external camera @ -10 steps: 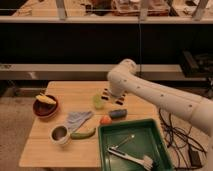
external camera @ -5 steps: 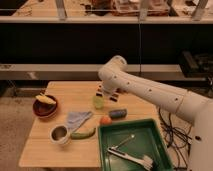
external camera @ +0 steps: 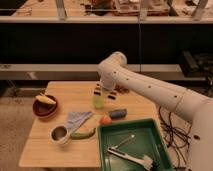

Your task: Place eraser in plastic cup

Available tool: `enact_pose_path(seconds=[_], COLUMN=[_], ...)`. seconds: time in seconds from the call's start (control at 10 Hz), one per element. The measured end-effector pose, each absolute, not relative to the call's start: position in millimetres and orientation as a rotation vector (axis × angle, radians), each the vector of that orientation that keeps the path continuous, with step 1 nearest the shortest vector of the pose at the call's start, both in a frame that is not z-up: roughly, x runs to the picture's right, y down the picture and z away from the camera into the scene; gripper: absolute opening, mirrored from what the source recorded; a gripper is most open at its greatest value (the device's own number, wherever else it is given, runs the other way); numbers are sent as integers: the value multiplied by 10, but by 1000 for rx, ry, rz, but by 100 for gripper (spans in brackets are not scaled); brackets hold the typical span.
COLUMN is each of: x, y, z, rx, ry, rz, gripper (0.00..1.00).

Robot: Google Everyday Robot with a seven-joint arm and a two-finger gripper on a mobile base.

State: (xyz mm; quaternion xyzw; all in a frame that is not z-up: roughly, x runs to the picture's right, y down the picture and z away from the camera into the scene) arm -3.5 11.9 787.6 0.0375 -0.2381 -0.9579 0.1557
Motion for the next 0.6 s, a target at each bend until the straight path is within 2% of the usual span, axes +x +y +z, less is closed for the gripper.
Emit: enact_pose_path(seconds=[0.2, 0.6], x=[-165, -311], y=[93, 138], z=[7824, 8024], rx=[97, 86], ry=[-739, -834], rz=[-2779, -2792], gripper=[0, 0])
